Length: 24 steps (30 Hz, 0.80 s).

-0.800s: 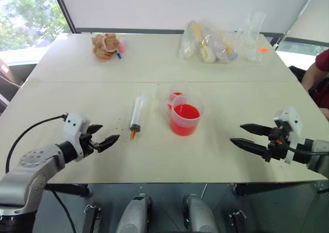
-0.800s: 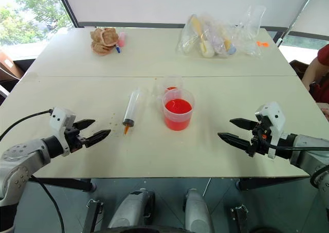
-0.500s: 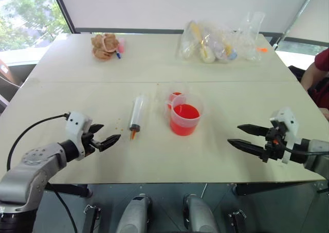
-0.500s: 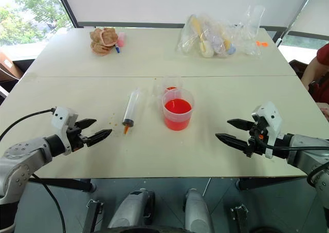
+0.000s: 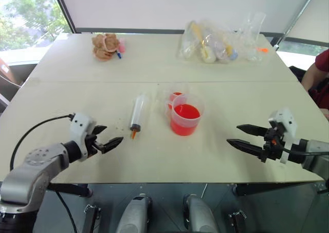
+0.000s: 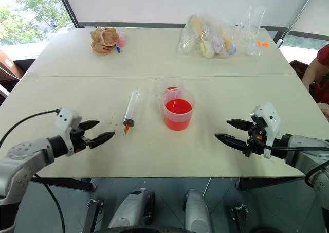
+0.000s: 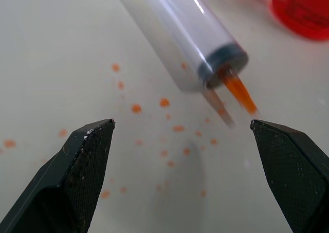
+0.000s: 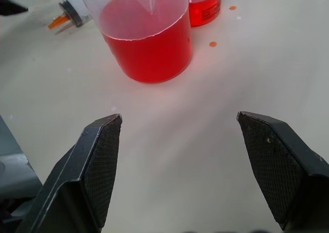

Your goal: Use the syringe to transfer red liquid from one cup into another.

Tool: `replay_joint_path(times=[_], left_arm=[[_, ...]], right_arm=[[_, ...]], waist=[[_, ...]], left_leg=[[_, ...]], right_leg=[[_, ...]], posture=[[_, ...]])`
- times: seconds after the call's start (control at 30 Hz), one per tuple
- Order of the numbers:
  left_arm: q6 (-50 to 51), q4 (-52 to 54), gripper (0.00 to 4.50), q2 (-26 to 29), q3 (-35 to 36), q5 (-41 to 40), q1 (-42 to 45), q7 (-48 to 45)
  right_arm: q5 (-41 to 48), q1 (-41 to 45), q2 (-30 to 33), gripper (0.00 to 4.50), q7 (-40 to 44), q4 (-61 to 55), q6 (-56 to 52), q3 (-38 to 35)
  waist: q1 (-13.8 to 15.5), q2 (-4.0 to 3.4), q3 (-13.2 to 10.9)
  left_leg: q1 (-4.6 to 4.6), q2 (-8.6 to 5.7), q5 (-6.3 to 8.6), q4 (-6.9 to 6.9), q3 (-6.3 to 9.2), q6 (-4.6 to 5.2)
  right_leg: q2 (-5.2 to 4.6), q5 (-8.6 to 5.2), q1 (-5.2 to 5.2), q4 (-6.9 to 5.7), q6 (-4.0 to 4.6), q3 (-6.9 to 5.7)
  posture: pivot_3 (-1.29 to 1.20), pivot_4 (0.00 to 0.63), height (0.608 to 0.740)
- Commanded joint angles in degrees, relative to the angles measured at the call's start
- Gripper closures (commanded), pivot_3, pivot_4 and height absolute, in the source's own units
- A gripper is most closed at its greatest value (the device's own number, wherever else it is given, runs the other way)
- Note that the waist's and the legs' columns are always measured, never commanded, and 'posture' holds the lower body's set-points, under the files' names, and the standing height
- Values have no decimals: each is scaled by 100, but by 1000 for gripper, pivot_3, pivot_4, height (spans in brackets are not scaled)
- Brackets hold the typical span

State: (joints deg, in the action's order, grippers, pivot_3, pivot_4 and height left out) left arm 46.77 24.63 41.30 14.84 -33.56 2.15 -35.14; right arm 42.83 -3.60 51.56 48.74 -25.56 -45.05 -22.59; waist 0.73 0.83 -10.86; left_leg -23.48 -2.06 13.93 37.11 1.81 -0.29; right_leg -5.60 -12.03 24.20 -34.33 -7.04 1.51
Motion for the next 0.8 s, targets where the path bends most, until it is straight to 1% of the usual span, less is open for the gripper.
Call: replay_joint_path(times=[0.03, 0.1, 0.17, 0.2, 0.27, 0.3, 0.33, 0.37, 0.43, 0.5, 0.57, 0.63, 0.8], left_arm=[[853, -139, 52, 471, 165, -337, 582, -21], [1470, -290, 52, 968, -61, -461, 1011, -215], [1926, -389, 52, 1364, -252, -636, 1468, -451], [2103, -427, 52, 1464, -304, -714, 1642, -507], [2768, -795, 52, 1546, -490, -790, 2337, -414], [3553, -1384, 52, 1436, -754, -803, 3283, -292], [4100, -1830, 52, 1359, -964, -829, 3973, -200], [4416, -2391, 52, 1184, -1181, -821, 4705, -80], [4573, -3636, 52, 711, -1736, -753, 6025, 178], [4573, -4680, 52, 246, -2306, -431, 6954, 392], [4572, -5403, 52, -208, -2502, 5, 7456, 586], [4542, -5982, 52, -547, -2664, 308, 7761, 628], [3923, -6827, 52, -978, -3498, 911, 7987, 174]], right_arm=[[-45, 100, 15, 742, 34, -19, 159, -51], [-78, 164, 97, 742, 123, 35, 233, -105], [177, 414, 182, 742, 200, 34, 135, -294], [293, 516, 206, 742, 220, 25, 75, -366], [652, 871, 357, 742, 249, -79, -137, -483], [847, 1172, 546, 742, 320, -226, -213, -487], [985, 1385, 682, 742, 366, -330, -271, -486], [1086, 1588, 796, 742, 411, -455, -298, -415], [1181, 1970, 865, 742, 382, -659, -271, -179], [1248, 2266, 840, 742, 310, -800, -253, 53], [1277, 2445, 755, 742, 198, -905, -222, 200], [1273, 2522, 682, 742, 70, -1005, -176, 288], [1328, 2318, 534, 742, -229, -1305, -164, 227]], waist=[[0, 1, -1], [-8, 2, -1], [-19, 1, -2], [-26, 0, -3], [-32, 1, -3], [-31, 3, -5], [-11, 9, -12], [9, 22, -20], [5, 47, -15], [-3, 61, -9], [-18, 60, -10], [-55, 61, -10], [-124, 65, -14]], left_leg=[[0, 0, 0, 0, 0, 0], [0, 0, 0, 3, 1, 0], [0, -2, 0, 3, -1, 1], [0, -2, 0, 4, -3, 1], [1, -2, 0, 4, -3, 1], [1, -2, -1, 4, -1, 1], [3, -2, -1, 7, -1, 1], [-1, -7, -1, 19, -2, 2], [-3, -13, -2, 29, 14, 2], [0, -17, -2, 26, 23, 1], [0, -19, -1, 12, 17, 1], [-1, -20, 0, 9, 8, 3], [-21, -19, 0, 2, 7, 2]], right_leg=[[1, 0, 0, -1, 0, -1], [4, 1, 0, -6, -1, -4], [4, 0, 0, -6, -2, -4], [4, 0, 0, -6, -3, -3], [4, 1, 0, -6, -4, -3], [6, 1, 0, -9, -5, -4], [7, 1, -2, -13, -5, -6], [10, 0, -2, -25, -9, -14], [17, 8, -11, -35, -32, -31], [16, 5, -21, -33, -41, -38], [2, 4, -21, -20, -44, -35], [-1, 5, -11, -19, -46, -26], [-2, 2, 41, -67, -48, -16]], posture=[[0, 150, 737], [0, 150, 737], [0, 150, 737], [0, 150, 737], [0, 150, 737], [0, 150, 737], [0, 150, 737], [0, 150, 737], [0, 150, 737], [0, 150, 737], [0, 150, 737], [0, 150, 737], [0, 150, 737]])
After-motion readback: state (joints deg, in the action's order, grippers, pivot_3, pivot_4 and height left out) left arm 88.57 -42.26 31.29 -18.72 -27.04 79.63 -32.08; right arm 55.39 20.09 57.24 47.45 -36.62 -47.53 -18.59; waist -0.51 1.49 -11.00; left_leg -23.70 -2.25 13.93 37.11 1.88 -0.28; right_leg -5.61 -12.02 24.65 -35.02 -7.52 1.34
